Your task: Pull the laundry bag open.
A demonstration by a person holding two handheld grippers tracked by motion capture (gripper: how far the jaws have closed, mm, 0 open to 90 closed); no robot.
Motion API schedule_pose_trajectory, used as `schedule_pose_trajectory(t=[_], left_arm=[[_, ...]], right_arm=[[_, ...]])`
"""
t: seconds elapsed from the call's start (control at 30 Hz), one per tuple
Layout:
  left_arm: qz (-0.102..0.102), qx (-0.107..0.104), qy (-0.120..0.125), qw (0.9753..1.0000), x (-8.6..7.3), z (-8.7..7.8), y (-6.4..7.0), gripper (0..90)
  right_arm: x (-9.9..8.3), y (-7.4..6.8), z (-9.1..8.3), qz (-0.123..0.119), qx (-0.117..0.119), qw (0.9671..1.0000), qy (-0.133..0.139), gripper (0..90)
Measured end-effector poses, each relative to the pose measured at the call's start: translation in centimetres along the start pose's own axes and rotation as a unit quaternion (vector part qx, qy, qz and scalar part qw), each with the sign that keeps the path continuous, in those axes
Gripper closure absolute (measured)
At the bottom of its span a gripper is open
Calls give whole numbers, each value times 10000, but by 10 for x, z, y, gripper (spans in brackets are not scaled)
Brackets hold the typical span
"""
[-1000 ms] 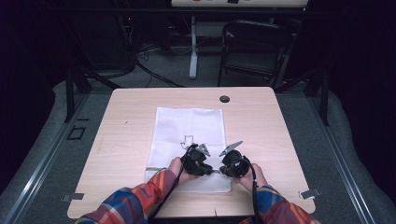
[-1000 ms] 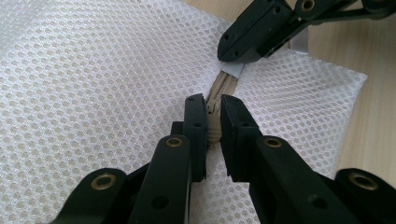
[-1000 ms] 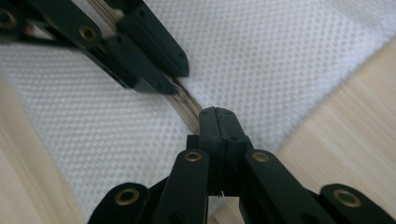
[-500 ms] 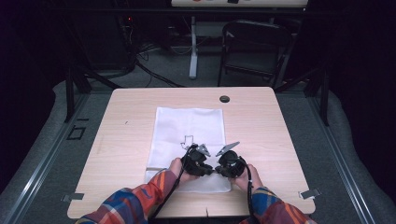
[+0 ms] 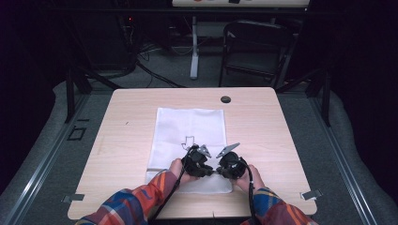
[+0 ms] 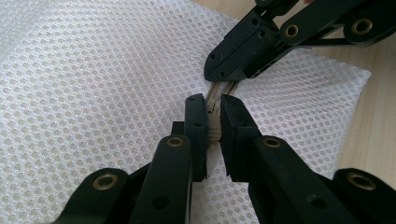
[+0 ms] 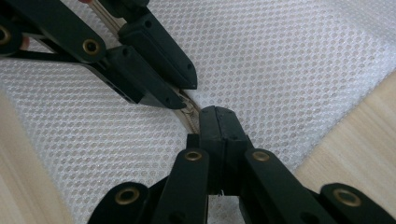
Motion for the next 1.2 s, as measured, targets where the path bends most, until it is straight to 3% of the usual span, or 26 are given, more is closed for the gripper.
schedule_pose_trajectory(t=[1.2], left_arm=[[-312,13,-260,9992,-33,-28,-14,816]], right_arm=[[-1,2,-1,-9,-56,9999,-107,900]])
Point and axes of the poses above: each handheld gripper's, and its own axes: z roughly forward along the jaws, x roughly out of its top, y roughly to its right, the point moved 7 cm from there along z, roughly forward along the jaws, and after that the axes turned 7 degrees about z, right-handed, at the moved point
